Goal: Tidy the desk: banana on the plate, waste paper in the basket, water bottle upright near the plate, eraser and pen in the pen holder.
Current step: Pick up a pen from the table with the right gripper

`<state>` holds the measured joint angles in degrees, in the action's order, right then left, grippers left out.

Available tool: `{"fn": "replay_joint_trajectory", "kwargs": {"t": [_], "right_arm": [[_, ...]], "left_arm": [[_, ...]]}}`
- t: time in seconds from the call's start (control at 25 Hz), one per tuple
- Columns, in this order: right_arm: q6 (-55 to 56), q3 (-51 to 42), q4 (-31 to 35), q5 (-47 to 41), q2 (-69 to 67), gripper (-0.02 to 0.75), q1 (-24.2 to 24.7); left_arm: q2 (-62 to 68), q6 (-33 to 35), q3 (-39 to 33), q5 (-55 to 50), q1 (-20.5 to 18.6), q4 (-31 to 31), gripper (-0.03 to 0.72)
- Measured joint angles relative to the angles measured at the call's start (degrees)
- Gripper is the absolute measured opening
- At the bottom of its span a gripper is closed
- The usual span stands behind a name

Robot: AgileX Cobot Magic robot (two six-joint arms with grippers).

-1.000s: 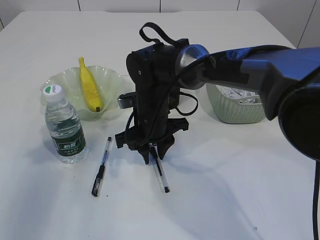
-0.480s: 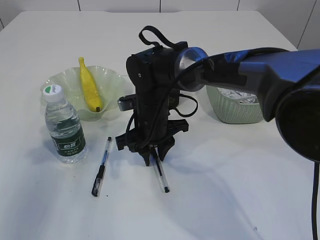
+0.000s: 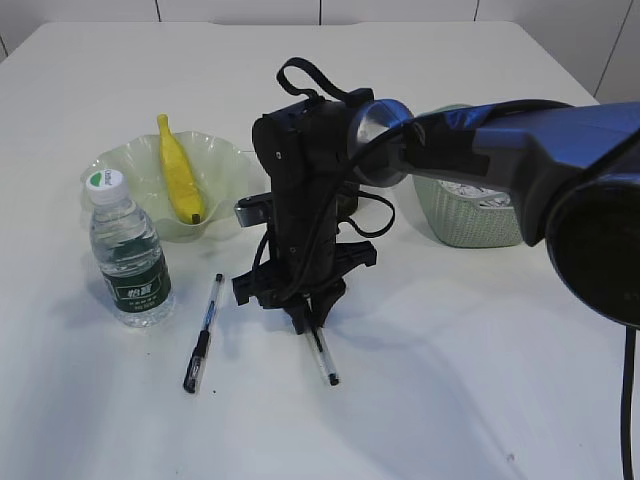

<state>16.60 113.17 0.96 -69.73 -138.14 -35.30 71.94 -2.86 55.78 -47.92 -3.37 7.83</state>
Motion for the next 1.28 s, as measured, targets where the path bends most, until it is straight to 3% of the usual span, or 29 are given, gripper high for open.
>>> {"fn": "replay_joint_trajectory", "kwargs": {"t": [0.32, 1.0, 1.28], "right_arm": [[-1.4, 0.0, -0.22, 0.0, 0.0, 0.045, 0.0], [-7.42, -0.88, -0.34, 0.0, 2.57, 0.043, 0.0], [-9.26, -10.58, -0.96, 0.22, 10.35, 0.043, 0.0]], "left_arm": [[0.0, 0.0, 0.0, 0.0, 0.0, 0.0, 0.485], [0.0, 0.0, 0.0, -0.43, 0.0, 0.0, 0.485], [0.0, 0.0, 0.0, -0.56, 0.0, 0.0, 0.483]]}}
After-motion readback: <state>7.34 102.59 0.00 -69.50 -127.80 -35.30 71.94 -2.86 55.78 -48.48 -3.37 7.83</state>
